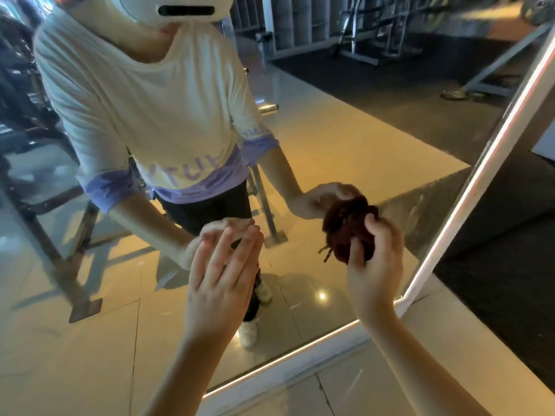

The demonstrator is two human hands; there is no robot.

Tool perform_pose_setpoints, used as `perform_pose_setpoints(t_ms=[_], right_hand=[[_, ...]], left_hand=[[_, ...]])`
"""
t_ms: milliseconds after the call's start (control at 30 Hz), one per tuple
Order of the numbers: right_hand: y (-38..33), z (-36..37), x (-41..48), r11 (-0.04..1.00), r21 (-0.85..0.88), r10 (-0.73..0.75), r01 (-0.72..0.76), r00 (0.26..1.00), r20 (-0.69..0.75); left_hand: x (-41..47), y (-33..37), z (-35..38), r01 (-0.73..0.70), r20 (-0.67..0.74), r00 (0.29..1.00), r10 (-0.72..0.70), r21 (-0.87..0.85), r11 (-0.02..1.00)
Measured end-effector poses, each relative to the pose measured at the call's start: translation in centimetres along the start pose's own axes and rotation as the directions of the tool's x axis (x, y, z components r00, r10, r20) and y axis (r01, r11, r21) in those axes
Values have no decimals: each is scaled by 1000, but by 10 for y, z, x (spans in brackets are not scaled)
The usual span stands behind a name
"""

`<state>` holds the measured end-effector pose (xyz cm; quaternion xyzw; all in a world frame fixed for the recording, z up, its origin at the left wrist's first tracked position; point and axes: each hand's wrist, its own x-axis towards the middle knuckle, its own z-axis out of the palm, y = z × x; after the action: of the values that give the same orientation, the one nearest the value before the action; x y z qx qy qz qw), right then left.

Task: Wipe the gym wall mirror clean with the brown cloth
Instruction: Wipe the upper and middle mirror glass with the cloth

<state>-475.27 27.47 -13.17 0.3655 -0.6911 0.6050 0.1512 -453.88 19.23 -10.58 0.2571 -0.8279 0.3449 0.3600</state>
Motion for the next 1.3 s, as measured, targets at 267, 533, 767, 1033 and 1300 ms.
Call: perform_pose_setpoints(t_ms=[267, 533, 767, 1033, 1300], right_hand=[[33, -15, 41, 935, 42, 355, -353, 928, -116], [20, -14, 41, 984, 109, 154, -144, 984, -93], [24, -4, 12, 994, 112, 3, -3, 1000, -4], [49, -15, 36, 988, 118, 110, -100, 990, -87], [55, -23, 50, 997, 83, 11, -3, 996, -91]], left_hand=[[-1, 2, 1, 4, 1, 1000, -4, 20, 1000], [2, 22, 12, -22, 41, 999, 23, -32, 999], [27, 69, 35, -118, 111, 987, 119, -14, 993], [31, 82, 47, -144, 109, 985, 130, 125, 982], [27, 83, 56, -150, 65, 988, 142, 125, 981]])
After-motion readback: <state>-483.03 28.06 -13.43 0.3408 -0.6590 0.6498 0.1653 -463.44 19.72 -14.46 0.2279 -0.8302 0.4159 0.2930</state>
